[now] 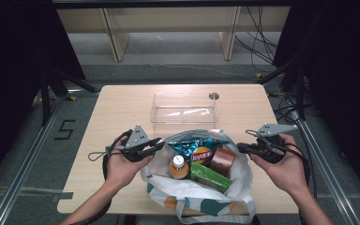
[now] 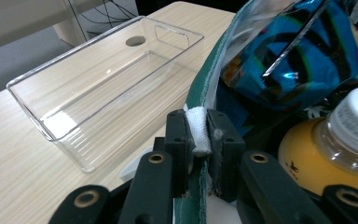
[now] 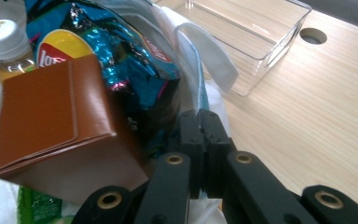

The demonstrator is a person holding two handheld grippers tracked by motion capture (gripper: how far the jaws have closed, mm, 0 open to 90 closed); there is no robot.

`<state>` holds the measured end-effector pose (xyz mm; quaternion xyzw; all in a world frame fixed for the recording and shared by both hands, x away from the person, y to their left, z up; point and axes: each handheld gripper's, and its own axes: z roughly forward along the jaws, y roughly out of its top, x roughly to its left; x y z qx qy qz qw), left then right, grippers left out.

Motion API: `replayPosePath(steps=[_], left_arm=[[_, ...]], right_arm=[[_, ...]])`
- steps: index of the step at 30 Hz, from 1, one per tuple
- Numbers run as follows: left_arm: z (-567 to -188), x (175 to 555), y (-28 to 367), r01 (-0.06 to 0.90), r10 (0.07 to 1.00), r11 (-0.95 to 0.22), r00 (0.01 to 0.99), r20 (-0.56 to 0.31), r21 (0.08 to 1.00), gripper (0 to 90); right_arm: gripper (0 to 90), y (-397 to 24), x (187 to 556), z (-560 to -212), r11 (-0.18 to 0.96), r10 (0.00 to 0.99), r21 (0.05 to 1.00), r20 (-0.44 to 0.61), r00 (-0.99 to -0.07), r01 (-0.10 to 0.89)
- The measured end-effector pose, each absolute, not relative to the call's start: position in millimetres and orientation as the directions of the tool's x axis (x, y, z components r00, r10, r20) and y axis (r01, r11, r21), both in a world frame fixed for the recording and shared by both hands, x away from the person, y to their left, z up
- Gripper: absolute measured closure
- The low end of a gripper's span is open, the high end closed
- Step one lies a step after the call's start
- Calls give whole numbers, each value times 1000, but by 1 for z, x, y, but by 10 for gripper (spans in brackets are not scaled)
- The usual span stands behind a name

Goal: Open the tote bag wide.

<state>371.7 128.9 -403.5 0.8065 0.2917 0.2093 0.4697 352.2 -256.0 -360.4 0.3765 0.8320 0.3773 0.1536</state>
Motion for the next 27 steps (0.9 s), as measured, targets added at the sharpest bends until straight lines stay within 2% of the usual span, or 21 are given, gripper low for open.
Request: replayPosePath(steps=[27], left_arm=[[-441, 387, 119, 353, 677, -410, 736, 21, 841, 793]], right_arm=[[900, -255, 375, -395, 428, 769, 728, 18, -639, 536]])
